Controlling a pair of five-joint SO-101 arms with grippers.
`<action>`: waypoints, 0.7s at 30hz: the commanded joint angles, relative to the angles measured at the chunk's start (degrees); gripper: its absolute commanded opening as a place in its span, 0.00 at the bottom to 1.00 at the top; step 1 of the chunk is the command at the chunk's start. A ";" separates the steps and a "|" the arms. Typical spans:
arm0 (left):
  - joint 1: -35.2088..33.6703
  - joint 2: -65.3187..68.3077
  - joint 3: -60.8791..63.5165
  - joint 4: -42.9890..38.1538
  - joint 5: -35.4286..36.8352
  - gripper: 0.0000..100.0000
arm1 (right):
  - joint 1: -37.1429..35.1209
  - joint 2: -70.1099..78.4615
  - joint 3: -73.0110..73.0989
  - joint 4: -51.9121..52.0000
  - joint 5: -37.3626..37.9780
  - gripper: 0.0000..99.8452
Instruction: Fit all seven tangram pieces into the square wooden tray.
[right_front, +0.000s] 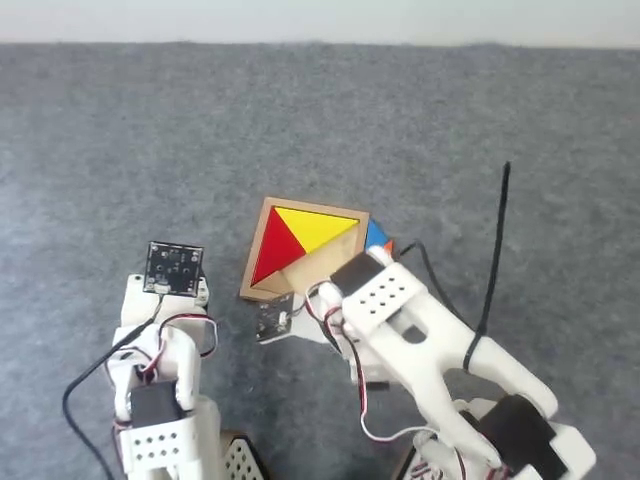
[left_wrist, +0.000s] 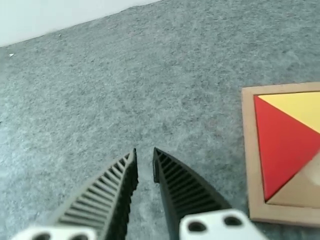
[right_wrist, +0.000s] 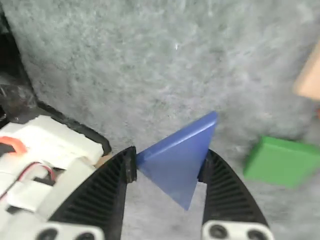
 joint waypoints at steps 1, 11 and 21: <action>-1.67 -0.70 -1.98 0.00 -0.09 0.05 | 0.57 -1.01 -7.21 1.71 6.77 0.10; -3.60 -0.70 -2.07 -0.18 -0.18 0.05 | 0.66 0.84 -13.54 -17.36 27.08 0.11; -3.60 -0.70 -1.80 -0.97 -0.35 0.05 | 0.66 13.49 -13.98 -25.01 36.84 0.10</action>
